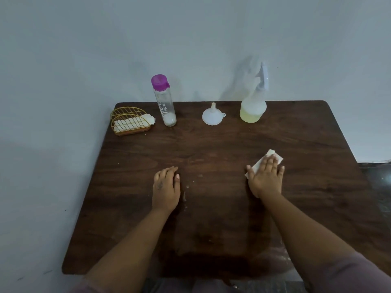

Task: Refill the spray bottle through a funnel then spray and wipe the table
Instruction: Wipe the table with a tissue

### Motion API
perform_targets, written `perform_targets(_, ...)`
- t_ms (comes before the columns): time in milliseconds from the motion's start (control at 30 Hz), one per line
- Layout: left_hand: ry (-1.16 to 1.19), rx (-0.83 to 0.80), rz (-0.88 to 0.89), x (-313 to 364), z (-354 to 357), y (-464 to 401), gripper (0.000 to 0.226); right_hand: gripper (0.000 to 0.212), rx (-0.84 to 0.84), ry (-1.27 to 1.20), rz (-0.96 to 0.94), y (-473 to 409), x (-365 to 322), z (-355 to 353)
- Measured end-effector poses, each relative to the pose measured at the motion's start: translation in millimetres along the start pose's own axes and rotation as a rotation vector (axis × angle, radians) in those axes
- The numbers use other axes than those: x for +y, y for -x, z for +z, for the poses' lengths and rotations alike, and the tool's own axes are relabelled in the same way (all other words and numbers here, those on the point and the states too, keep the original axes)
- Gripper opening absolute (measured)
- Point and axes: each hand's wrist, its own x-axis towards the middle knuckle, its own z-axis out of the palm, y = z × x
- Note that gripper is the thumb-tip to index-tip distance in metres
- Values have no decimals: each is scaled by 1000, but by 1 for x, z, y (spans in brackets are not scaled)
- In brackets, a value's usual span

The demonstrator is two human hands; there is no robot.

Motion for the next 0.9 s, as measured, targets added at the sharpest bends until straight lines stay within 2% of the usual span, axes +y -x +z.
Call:
perform_targets(100, 45, 58, -58, -10, -9, 6, 34, 82, 7, 8, -236, 8, -60, 11)
perform_targets(267, 69, 143, -86, -34, -26, 18, 43, 80, -98, 210, -911, 58, -159, 32)
perform_targets(367, 77, 183, -151, -46, -34, 28, 37, 79, -125, 257, -1182, 104, -160, 49)
perform_targets(467, 93, 191, -185, -42, -36, 37, 32, 79, -115, 287, -1325, 131, -130, 59)
perform_targets(533, 93, 180, -165, -33, -35, 46, 32, 81, -94, 332, -1286, 134, -103, 51)
perform_targets(567, 95, 172, -160, -27, -33, 52, 32, 83, -80, 347, -1206, 132, -88, 45)
perform_targets(700, 90, 120, -123, 4, -21, 83, 35, 95, -42, 235, -641, 110, -10, 26)
perform_targets(767, 82, 88, -97, 17, -14, 103, 36, 93, -13, 134, -372, 106, 34, 23)
perform_targets(900, 85, 74, -101, 30, -2, 138, 36, 91, -38, -56, -78, 129, 80, 26)
